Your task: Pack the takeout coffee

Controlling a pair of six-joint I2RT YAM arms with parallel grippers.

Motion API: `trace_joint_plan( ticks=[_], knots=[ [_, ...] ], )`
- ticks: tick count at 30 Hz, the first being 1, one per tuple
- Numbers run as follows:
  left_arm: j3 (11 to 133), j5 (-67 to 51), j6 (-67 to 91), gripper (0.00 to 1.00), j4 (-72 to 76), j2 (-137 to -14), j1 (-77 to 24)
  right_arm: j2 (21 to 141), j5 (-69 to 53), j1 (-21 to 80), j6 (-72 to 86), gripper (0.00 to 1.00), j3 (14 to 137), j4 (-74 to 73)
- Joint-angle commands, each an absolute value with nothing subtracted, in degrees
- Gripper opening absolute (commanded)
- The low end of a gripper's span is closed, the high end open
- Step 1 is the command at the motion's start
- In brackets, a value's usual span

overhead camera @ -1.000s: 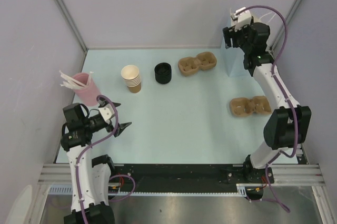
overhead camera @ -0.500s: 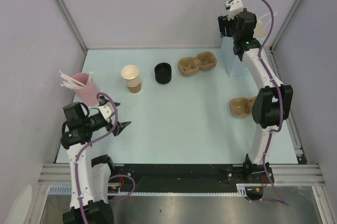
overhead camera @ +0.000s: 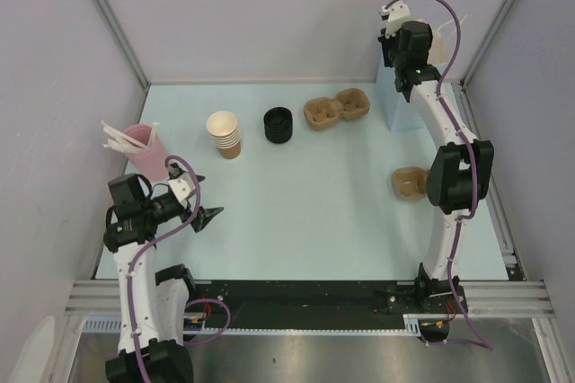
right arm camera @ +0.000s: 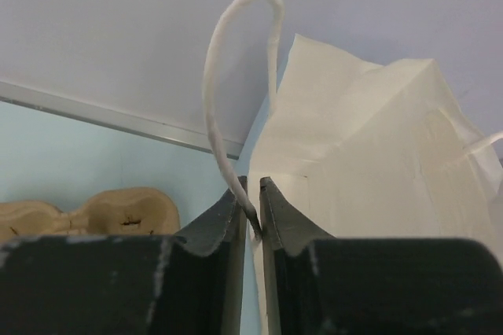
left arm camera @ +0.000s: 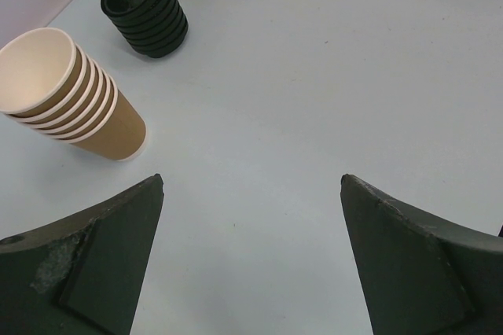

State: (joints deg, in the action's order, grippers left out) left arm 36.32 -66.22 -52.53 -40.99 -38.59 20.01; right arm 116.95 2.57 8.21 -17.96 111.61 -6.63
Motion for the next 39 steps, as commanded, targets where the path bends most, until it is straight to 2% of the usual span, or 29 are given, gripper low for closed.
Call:
trace_joint_plan(
  ticks=[1, 8, 16, 28, 39],
  knots=[
    [36.2, -68.4, -53.4, 1.00, -39.4, -38.5, 20.7, 114.3, 2.7, 8.5, -17.7, 0.13, 114.4, -6.5],
    [36.2, -68.6, -53.5, 1.00, -39.5, -38.5, 20.5, 110.6, 1.1, 7.6, -17.7, 0.00, 113.5, -8.0],
    [36.2, -68.6, -53.7, 1.00, -39.8, -38.1, 20.6, 106.5, 0.6, 6.5, -18.5, 0.00, 112.6, -8.3],
    [36.3, -68.8, -53.9, 1.00, -40.0, -37.4, 20.6, 99.0, -7.1, 7.2, -18.3, 0.00, 112.9, -13.6],
    [36.3, -68.8, -52.8, 1.00, -39.4, -36.1, 20.6, 83.3, -7.7, 17.6, -21.7, 0.00, 96.0, -17.8]
  ],
)
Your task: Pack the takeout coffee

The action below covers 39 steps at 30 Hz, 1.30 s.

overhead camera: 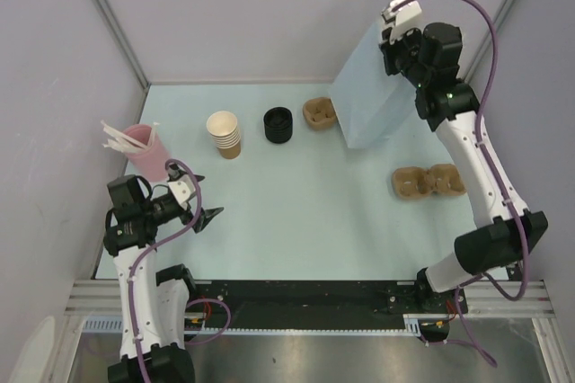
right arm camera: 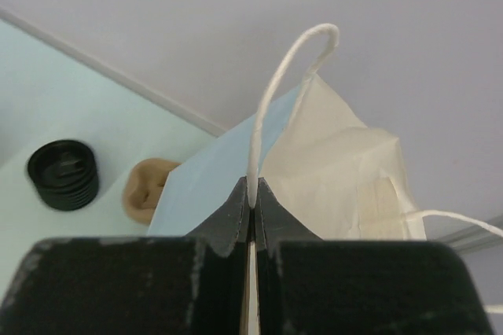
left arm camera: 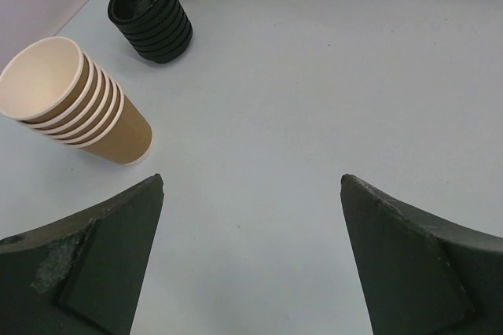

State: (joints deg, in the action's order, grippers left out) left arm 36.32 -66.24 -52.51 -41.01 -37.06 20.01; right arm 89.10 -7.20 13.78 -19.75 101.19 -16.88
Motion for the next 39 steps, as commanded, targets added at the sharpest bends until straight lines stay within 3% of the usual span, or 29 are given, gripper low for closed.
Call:
trace_joint_plan(
  ticks=[1, 12, 22, 39],
  knots=[
    [36.3, -68.8, -52.8, 1.00, -39.3, -36.0, 20.6, 81.4, -6.9, 18.5, -21.9, 0.00, 94.6, -18.2],
    [36.2, -68.8, -52.3, 1.00, -38.9, -34.7, 20.8, 74.9, 0.0, 34.3, -21.8, 0.00, 83.5, -23.5],
    [36.2, -68.9, -52.2, 1.00, -39.2, -34.3, 21.0, 74.3, 7.7, 35.4, -21.3, 0.00, 83.1, -19.7],
    [36.2, -68.6, -51.9, 1.00, -39.0, -34.5, 21.2, 77.4, 0.7, 42.4, -25.8, 0.00, 83.1, -22.9]
  ],
)
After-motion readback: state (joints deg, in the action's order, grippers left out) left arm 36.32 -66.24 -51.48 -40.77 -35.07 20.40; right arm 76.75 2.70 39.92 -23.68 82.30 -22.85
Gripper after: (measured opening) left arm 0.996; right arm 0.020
